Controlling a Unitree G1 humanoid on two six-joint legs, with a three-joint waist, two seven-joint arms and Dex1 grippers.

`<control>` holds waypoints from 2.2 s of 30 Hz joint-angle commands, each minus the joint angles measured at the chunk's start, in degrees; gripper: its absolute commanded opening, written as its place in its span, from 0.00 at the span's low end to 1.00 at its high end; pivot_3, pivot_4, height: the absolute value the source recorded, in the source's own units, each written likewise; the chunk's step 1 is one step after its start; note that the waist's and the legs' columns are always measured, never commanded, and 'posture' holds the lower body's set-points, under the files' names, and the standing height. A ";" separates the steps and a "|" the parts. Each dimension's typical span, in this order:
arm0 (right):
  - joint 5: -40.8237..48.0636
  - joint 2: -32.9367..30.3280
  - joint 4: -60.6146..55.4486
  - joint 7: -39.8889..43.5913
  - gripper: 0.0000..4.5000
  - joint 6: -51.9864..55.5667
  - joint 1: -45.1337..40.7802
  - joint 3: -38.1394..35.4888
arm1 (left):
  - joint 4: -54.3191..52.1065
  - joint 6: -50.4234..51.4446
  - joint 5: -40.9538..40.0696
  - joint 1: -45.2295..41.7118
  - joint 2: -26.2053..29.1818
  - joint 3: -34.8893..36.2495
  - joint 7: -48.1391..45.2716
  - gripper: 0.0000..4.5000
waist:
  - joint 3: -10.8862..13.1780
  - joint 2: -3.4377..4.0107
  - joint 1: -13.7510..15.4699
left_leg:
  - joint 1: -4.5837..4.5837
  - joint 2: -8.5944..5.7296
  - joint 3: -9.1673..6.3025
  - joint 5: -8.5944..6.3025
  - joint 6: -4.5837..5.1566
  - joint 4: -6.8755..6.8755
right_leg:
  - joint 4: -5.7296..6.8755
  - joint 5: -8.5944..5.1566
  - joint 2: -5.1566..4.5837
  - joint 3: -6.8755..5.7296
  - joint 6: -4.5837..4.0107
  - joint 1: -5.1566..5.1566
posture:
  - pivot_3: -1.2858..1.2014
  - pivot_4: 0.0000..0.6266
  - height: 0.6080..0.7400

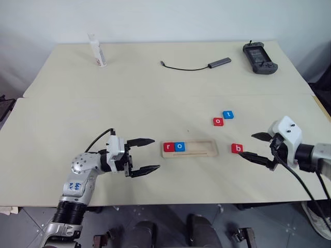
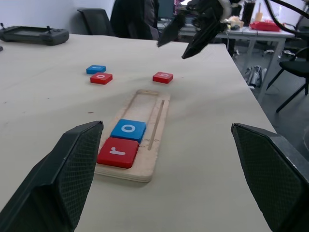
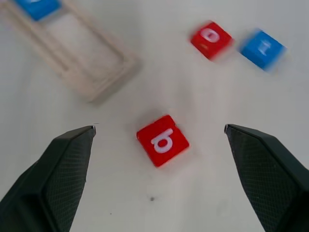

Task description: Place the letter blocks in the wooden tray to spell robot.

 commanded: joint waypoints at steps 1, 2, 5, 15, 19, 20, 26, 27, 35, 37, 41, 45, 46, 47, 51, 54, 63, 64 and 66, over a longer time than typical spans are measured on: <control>-4.99 -0.50 13.03 7.93 0.99 -11.37 -6.98 6.32 | -5.27 1.53 -1.32 0.80 1.37 0.37 -0.04 1.00 | 0.00 0.01 0.15 | 0.00 0.00 0.00 0.00 0.00 0.01 | -0.07 0.00 -0.01 0.01 0.00 0.00 | 0.52 0.24 1.00; -6.42 0.13 16.69 9.20 0.99 -13.07 -9.33 8.29 | -6.08 1.95 -1.35 1.01 1.52 0.58 0.58 1.00 | 0.00 0.01 0.22 | 0.00 0.00 -0.02 0.00 -0.01 0.00 | -0.07 0.00 -0.02 0.01 0.00 0.00 | 0.52 0.24 1.00; -9.98 2.27 25.64 11.59 0.99 -17.51 -15.04 12.85 | -8.57 3.36 -1.43 2.02 1.87 1.25 2.09 1.00 | 0.00 0.01 0.39 | -0.04 -0.01 -0.09 0.01 -0.01 0.01 | -0.09 0.00 -0.06 -0.04 0.00 -0.02 | 0.52 0.24 1.00; -13.76 4.97 34.87 17.05 0.55 -19.78 -21.57 17.69 | -14.62 5.82 -1.50 5.55 3.11 3.55 6.86 1.00 | 0.00 0.03 0.51 | -0.06 0.01 -0.17 0.00 -0.07 0.04 | -0.13 0.00 -0.07 -0.12 -0.01 0.00 | 0.52 0.24 1.00; -12.66 5.96 33.03 17.57 0.33 -21.26 -23.37 16.46 | -14.73 5.63 -1.19 5.46 3.16 3.90 7.91 1.00 | 0.01 0.03 0.41 | -0.06 0.00 -0.17 0.00 -0.07 0.04 | -0.13 0.00 -0.07 -0.11 -0.01 0.00 | 0.52 0.24 1.00; -12.17 6.51 31.72 17.58 0.33 -20.94 -24.20 16.19 | -14.68 5.58 -1.16 5.34 3.16 3.93 8.12 1.00 | 0.01 0.03 0.37 | -0.07 0.00 -0.17 0.00 -0.08 0.04 | -0.13 0.00 -0.07 -0.11 -0.01 -0.01 | 0.52 0.24 1.00; -8.53 9.73 17.44 20.50 0.33 -7.43 -27.91 18.94 | -14.72 5.59 -1.19 5.12 3.32 3.88 8.79 1.00 | 0.09 0.18 0.17 | -0.08 0.03 -0.14 -0.01 -0.13 0.03 | -0.09 0.00 -0.04 -0.04 -0.01 -0.10 | 0.52 0.24 1.00; -9.03 10.85 15.82 20.06 0.33 -5.22 -28.85 20.42 | -14.71 5.52 -1.13 5.35 3.27 3.89 8.92 1.00 | 0.09 0.18 0.32 | -0.08 0.06 -0.15 -0.02 -0.15 0.04 | -0.09 0.00 -0.02 -0.06 -0.01 -0.10 | 0.52 0.24 1.00; -13.51 18.38 16.25 15.03 0.33 -3.40 -31.96 27.14 | -16.84 5.72 -0.60 7.61 2.93 2.89 10.52 1.00 | 0.09 0.17 1.06 | -0.17 -0.07 -0.30 -0.03 -0.12 0.05 | 0.05 -0.01 -0.11 -0.15 -0.02 -0.08 | 0.52 0.24 1.00; -14.49 18.89 16.84 14.76 0.33 -4.68 -31.69 28.13 | -17.43 5.84 -0.55 8.15 3.05 2.95 11.04 1.00 | 0.09 0.17 1.09 | -0.17 -0.08 -0.29 -0.05 -0.09 0.05 | 0.04 -0.01 -0.10 -0.15 -0.02 -0.08 | 0.52 0.24 1.00; -14.32 19.55 16.73 14.72 0.33 -3.57 -31.60 28.39 | -18.28 6.04 -0.72 9.05 3.41 3.56 11.79 1.00 | 0.09 0.17 0.66 | -0.17 -0.07 -0.29 -0.05 -0.09 0.02 | 0.03 -0.01 -0.08 -0.16 -0.02 -0.09 | 0.52 0.24 1.00; -12.73 19.84 13.99 15.82 0.63 -1.75 -30.68 28.21 | -18.56 6.14 -0.83 9.29 3.51 3.54 12.16 1.00 | 0.09 0.18 0.37 | -0.16 -0.05 -0.29 -0.05 -0.10 0.03 | 0.05 -0.01 -0.07 -0.16 -0.02 -0.09 | 0.52 0.24 1.00; -12.26 20.15 13.23 15.35 0.69 -0.84 -30.43 27.80 | -18.53 6.20 -0.84 9.20 3.51 3.53 12.21 1.00 | 0.09 0.17 0.37 | -0.16 -0.04 -0.29 -0.05 -0.10 0.03 | 0.05 -0.01 -0.06 -0.16 -0.02 -0.09 | 0.52 0.24 1.00; -11.96 20.25 12.50 14.72 0.78 -0.27 -30.17 27.33 | -18.57 6.24 -0.83 9.17 3.48 3.49 12.27 1.00 | 0.09 0.18 0.37 | -0.16 -0.04 -0.29 -0.05 -0.10 0.02 | 0.05 -0.01 -0.06 -0.16 -0.02 -0.09 | 0.52 0.24 1.00; -9.38 17.62 9.96 14.59 1.00 2.00 -29.53 23.81 | -18.65 6.37 -0.94 9.11 3.38 3.41 12.44 1.00 | 0.09 0.18 0.42 | -0.16 -0.04 -0.28 -0.05 -0.10 0.03 | 0.05 -0.01 -0.07 -0.15 -0.02 -0.09 | 0.52 0.24 1.00; -8.59 15.35 9.00 14.21 1.00 2.40 -27.72 21.94 | -18.22 6.16 -0.85 9.06 3.32 3.19 12.26 1.00 | 0.09 0.17 0.73 | -0.17 -0.06 -0.30 -0.06 -0.10 0.03 | 0.03 -0.01 -0.08 -0.17 -0.02 -0.08 | 0.52 0.24 1.00; -11.24 13.38 7.83 9.68 0.39 2.26 -22.75 22.21 | -16.80 6.14 -0.80 7.50 3.22 2.73 11.73 1.00 | 0.09 0.17 0.20 | -0.16 -0.03 -0.23 -0.06 -0.09 0.01 | 0.03 -0.01 -0.06 -0.11 -0.02 -0.09 | 0.52 0.24 1.00; -11.25 13.60 7.62 9.36 0.31 2.39 -22.62 22.39 | -16.72 6.11 -0.79 7.44 3.21 2.73 11.68 1.00 | 0.09 0.17 0.23 | -0.15 -0.02 -0.23 -0.06 -0.10 0.01 | 0.03 -0.01 -0.05 -0.11 -0.02 -0.10 | 0.52 0.24 1.00; -11.10 14.08 6.94 8.86 0.14 2.83 -22.36 22.96 | -16.64 6.02 -0.71 7.41 3.14 2.72 11.62 1.00 | 0.09 0.17 0.33 | -0.15 0.00 -0.24 -0.06 -0.11 0.01 | 0.03 -0.01 -0.04 -0.13 -0.02 -0.10 | 0.52 0.24 1.00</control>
